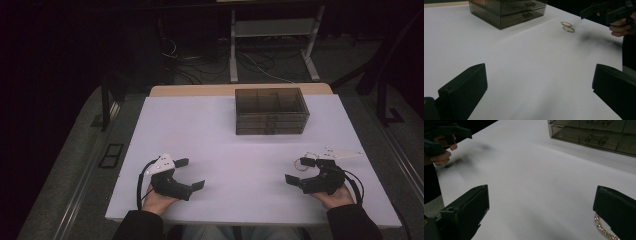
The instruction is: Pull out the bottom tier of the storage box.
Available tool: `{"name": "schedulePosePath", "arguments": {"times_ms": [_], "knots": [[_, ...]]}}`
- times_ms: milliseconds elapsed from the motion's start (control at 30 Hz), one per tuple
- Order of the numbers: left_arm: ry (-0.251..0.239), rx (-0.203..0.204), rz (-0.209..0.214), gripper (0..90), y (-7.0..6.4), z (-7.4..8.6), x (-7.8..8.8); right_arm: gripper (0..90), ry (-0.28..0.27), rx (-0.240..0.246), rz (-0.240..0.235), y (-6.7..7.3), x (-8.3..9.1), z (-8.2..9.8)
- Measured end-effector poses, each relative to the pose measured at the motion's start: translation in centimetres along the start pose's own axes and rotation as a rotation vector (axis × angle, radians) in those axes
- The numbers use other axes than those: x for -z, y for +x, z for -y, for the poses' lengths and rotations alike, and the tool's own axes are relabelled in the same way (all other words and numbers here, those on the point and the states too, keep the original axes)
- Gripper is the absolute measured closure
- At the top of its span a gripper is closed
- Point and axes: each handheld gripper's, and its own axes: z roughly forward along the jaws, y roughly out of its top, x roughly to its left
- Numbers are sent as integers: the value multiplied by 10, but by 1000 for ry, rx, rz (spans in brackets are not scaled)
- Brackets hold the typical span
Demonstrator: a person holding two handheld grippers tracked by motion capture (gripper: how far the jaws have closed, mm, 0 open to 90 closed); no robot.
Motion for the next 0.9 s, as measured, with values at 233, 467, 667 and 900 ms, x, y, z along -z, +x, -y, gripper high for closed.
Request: {"name": "schedulePosePath", "arguments": {"times_ms": [233,467,667,900], "knots": [[-7,6,14,0,-1,0,0,0,7,-3,0,1,0,0],[-14,14,25,0,0,0,0,0,10,-9,-8,2,0,0],[-23,17,30,0,0,0,1,0,17,-1,-10,4,2,-2],[-29,27,32,0,0,1,2,0,34,12,-19,7,6,-8]]}}
